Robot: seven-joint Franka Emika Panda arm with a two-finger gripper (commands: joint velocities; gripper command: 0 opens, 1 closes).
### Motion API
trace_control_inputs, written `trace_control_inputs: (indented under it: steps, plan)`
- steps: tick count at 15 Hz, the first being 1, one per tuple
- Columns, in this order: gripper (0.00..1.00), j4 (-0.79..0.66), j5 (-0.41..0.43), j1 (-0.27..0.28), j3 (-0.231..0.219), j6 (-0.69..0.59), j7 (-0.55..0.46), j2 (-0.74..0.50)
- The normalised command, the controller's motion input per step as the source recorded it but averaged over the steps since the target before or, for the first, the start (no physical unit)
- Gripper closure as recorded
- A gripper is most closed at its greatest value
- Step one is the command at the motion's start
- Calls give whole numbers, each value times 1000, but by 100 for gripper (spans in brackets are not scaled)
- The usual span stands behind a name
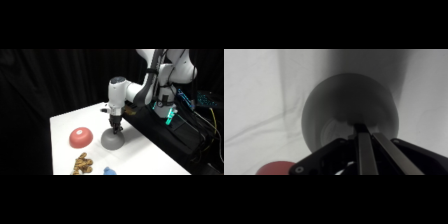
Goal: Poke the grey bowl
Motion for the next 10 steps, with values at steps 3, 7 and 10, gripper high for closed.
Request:
trace_control_inputs:
  steps: [3, 7, 10]
  plan:
    - [100, 85, -83, 94, -92, -186, -15, -78]
    - [100, 102, 69, 29, 13, -416, -96, -295]
    - [100, 105, 59, 0, 28, -381, -92, -382]
